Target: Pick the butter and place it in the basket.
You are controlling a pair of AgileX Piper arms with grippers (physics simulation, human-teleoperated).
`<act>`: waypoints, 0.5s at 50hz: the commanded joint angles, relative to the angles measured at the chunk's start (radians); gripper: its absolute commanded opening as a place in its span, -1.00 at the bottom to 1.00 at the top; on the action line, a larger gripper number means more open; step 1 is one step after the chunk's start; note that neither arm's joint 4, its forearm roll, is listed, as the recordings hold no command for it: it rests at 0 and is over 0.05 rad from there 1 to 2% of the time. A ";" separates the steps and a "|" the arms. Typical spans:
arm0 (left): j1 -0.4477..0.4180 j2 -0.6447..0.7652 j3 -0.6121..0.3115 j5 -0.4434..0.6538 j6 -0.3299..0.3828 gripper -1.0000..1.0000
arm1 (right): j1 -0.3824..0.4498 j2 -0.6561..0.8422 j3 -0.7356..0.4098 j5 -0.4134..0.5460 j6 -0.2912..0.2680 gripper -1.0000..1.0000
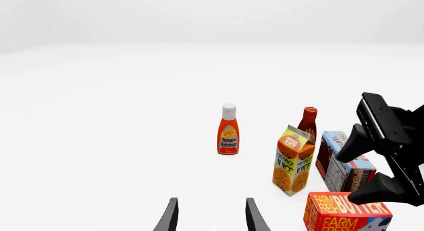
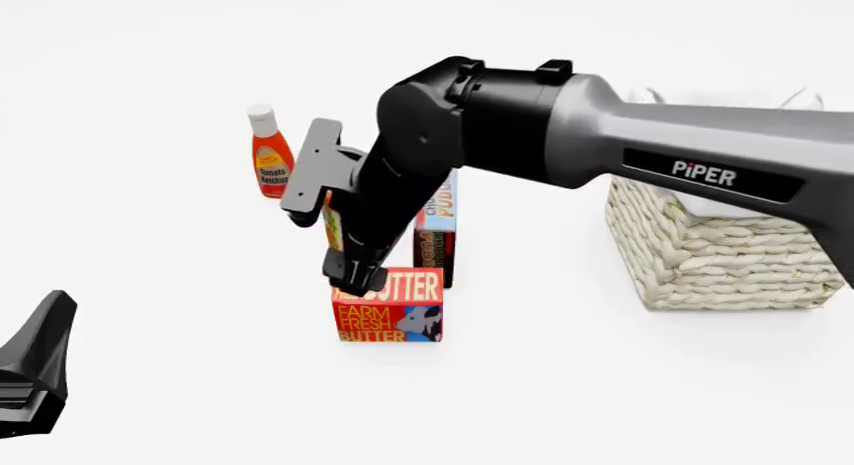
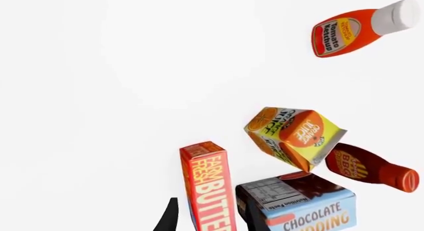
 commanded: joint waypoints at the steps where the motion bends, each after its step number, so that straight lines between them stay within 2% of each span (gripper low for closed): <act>1: 0.000 0.000 0.000 0.000 0.000 1.00 | 0.004 0.015 -0.010 -0.001 0.004 1.00; 25: 0.000 0.000 0.000 0.000 0.000 1.00 | 0.002 0.046 -0.021 -0.009 0.005 1.00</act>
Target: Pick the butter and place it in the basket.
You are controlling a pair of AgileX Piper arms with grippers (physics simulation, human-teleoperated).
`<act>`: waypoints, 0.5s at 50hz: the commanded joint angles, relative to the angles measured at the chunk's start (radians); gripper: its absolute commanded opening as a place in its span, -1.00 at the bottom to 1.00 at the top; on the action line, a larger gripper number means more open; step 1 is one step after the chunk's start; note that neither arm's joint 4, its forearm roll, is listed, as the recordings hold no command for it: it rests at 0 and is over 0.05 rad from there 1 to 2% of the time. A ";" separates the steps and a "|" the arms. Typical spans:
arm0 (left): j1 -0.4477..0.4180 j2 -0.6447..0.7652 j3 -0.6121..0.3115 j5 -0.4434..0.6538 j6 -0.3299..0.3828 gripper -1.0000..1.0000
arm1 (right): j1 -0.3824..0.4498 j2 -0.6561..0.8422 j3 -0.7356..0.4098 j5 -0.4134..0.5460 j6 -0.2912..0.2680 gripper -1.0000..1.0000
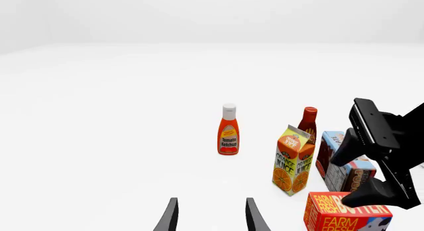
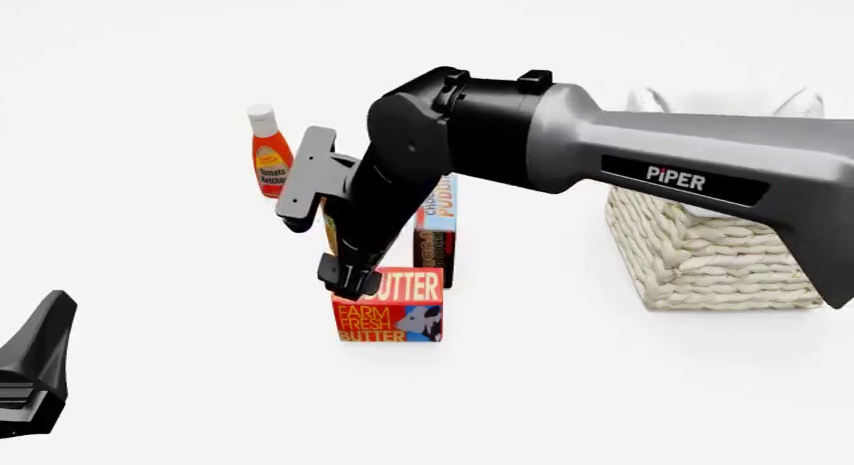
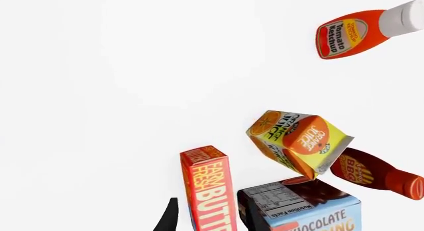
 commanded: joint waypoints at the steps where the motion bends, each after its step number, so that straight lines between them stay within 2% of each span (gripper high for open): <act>1: 0.000 0.000 0.000 0.000 0.000 1.00 | -0.002 0.013 -0.002 -0.004 0.001 1.00; 25: 0.000 0.000 0.000 0.000 0.000 1.00 | -0.018 0.038 0.011 -0.021 0.001 1.00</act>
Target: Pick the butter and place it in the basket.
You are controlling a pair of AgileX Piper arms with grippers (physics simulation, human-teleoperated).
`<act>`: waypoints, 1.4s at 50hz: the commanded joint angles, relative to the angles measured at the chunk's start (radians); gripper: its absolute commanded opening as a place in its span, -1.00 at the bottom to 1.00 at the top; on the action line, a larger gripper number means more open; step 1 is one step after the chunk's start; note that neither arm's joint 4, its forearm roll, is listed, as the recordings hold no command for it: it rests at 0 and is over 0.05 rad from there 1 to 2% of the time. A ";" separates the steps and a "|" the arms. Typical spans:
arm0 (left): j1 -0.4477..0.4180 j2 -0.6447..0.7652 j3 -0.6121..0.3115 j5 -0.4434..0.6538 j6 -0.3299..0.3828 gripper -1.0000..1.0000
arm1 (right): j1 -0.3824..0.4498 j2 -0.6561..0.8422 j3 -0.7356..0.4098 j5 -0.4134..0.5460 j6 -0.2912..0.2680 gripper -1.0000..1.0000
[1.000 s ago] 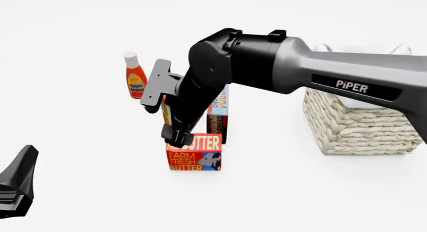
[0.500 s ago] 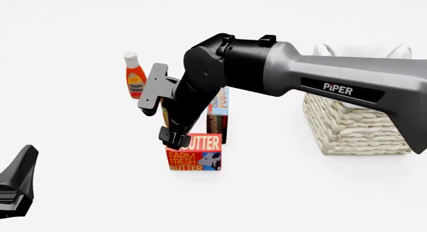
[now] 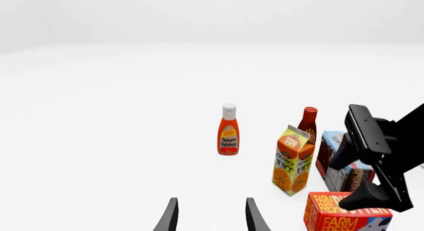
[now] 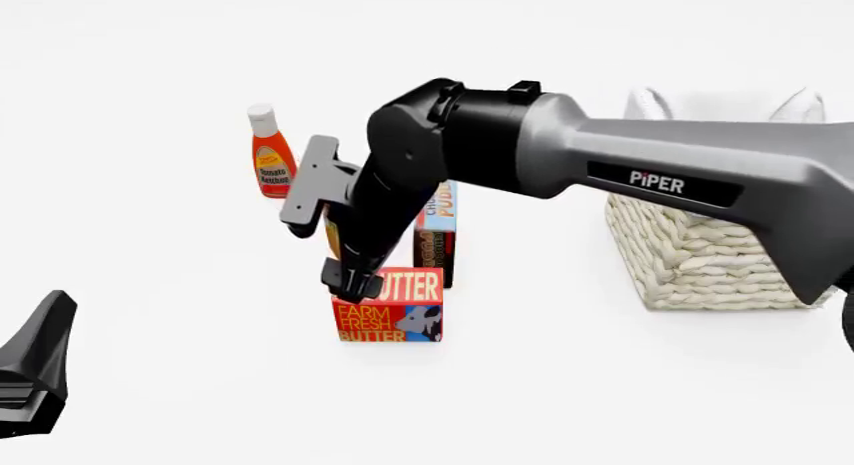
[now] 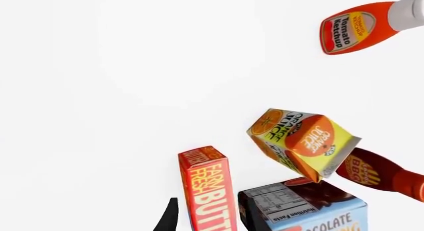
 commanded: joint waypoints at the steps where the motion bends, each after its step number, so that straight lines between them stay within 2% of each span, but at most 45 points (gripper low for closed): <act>1: 0.000 0.000 0.000 0.000 0.000 1.00 | -0.009 0.014 0.008 -0.010 0.000 1.00; 70: 0.000 0.000 0.000 0.000 0.000 1.00 | -0.020 0.071 0.000 -0.020 -0.004 1.00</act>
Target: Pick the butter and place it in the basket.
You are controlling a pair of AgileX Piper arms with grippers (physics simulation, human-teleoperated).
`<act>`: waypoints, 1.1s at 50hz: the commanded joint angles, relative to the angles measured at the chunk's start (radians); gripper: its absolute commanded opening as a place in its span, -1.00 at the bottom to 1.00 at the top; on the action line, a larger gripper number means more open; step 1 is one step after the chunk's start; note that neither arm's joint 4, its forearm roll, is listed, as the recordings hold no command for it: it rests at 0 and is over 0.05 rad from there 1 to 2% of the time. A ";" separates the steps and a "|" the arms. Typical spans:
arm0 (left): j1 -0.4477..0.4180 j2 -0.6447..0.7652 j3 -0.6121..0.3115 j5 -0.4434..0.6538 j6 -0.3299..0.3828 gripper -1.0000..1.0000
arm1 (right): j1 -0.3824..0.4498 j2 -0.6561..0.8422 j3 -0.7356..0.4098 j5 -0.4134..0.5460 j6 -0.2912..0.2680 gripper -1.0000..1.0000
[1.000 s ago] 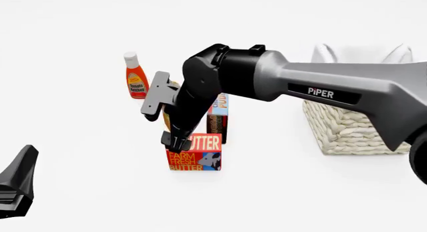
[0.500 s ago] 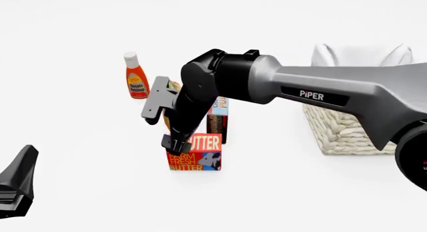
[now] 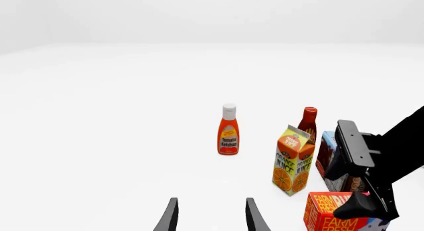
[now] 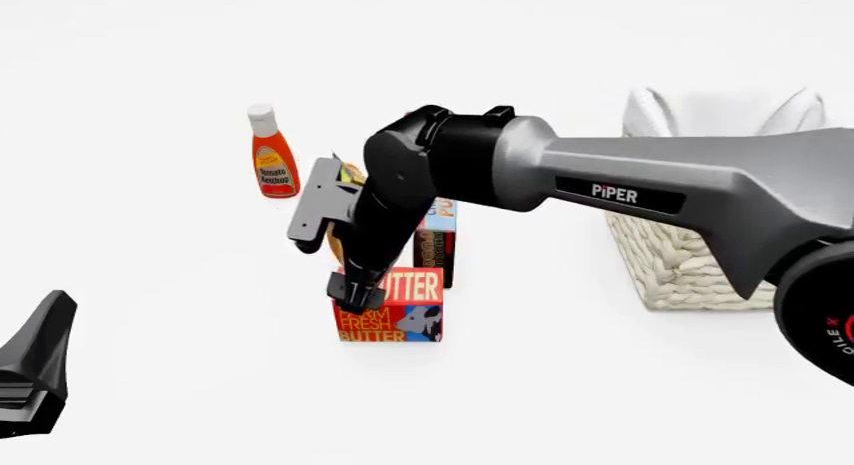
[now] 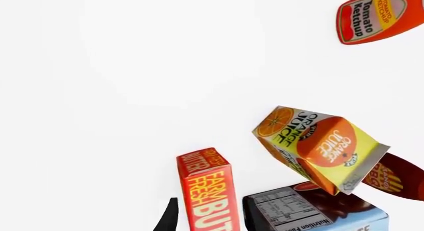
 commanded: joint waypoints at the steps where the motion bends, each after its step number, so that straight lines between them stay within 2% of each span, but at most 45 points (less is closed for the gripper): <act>1: 0.000 0.000 0.000 0.000 0.000 1.00 | -0.005 0.005 0.003 -0.004 -0.003 1.00; 55: 0.000 0.000 0.000 0.000 0.000 1.00 | 0.004 0.064 -0.011 -0.015 0.018 1.00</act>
